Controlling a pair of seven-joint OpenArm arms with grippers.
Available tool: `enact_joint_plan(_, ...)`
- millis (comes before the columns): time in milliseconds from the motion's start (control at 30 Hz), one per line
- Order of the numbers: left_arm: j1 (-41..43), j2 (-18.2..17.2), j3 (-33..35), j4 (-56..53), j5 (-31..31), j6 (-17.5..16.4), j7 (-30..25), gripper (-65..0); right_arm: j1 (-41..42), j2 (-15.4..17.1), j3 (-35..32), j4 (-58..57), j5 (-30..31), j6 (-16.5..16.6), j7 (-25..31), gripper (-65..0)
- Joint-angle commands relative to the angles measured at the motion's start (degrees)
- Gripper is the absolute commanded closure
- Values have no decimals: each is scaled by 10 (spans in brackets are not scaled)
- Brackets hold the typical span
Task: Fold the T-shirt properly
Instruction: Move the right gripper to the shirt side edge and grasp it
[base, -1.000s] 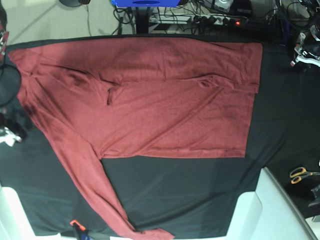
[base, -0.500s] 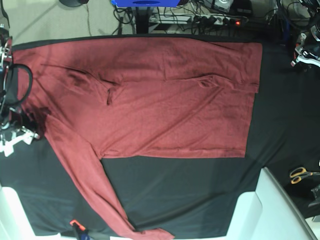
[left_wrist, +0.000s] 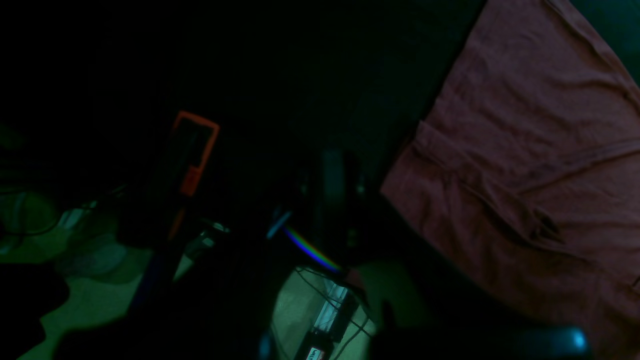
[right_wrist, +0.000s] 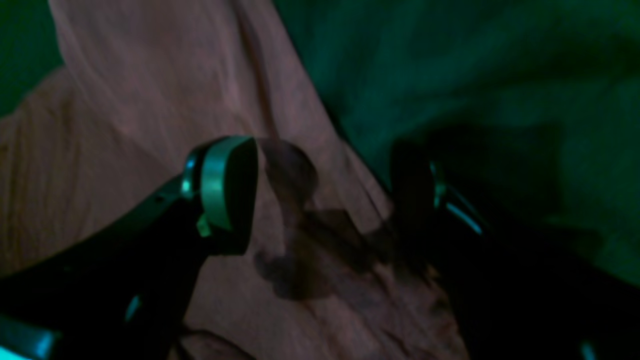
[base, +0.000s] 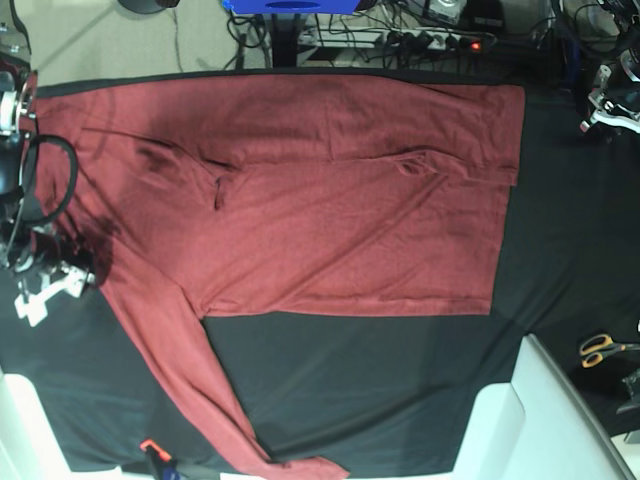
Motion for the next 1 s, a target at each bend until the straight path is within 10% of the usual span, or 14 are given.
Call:
enact_joint_plan(0,2,-11,-4,8,-7,-1,-9,-25,16,10,1,11,8,3,9,-392)
enact_joint_plan(967,6,-11,-4,8,-7,0,-9,-31,54,4,-88,-88,7,-1,78,-390)
